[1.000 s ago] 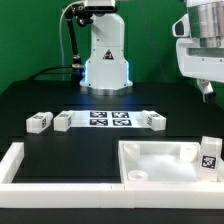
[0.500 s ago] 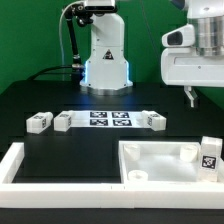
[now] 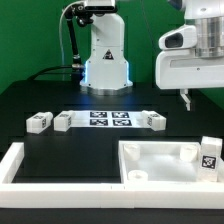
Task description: Assemble square table
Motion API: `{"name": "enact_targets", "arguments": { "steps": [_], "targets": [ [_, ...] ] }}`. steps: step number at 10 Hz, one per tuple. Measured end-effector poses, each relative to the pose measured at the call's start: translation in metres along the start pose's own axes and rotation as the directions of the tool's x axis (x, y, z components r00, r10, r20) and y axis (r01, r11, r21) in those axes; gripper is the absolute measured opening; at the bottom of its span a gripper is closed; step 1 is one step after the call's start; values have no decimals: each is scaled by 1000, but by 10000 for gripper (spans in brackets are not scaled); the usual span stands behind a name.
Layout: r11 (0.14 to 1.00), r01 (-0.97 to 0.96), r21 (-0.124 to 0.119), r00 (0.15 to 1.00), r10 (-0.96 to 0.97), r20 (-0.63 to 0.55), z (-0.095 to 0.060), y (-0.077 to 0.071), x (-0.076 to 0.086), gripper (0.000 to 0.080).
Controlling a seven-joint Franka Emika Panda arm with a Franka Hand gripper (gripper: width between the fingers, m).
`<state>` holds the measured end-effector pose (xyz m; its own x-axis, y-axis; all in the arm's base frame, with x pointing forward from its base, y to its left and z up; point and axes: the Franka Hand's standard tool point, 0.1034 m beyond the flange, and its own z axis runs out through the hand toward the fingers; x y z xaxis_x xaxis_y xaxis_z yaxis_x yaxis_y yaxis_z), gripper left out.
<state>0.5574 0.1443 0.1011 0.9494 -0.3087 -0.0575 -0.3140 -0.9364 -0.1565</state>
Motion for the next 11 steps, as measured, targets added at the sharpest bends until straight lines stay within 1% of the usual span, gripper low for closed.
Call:
{"name": "enact_targets", "arguments": {
  "steps": [1, 2, 4, 5, 7, 8, 9, 10, 11],
  "targets": [
    [995, 99, -17, 994, -98, 43, 12, 11, -26, 649],
    [965, 256, -60, 965, -251, 80, 29, 29, -48, 649],
    [897, 432, -94, 902, -430, 44, 48, 61, -64, 649],
    [880, 467, -92, 884, -463, 63, 48, 61, -66, 649],
    [877, 472, -93, 882, -468, 62, 48, 61, -64, 649],
    [871, 482, -91, 875, -476, 87, 51, 64, -69, 649],
    [863, 498, -85, 860, -479, 174, 59, 75, -87, 649],
    [850, 521, -78, 821, -474, 317, 57, 89, -111, 649],
    [837, 541, -81, 771, -455, 446, 49, 95, -125, 649]
  ]
}}
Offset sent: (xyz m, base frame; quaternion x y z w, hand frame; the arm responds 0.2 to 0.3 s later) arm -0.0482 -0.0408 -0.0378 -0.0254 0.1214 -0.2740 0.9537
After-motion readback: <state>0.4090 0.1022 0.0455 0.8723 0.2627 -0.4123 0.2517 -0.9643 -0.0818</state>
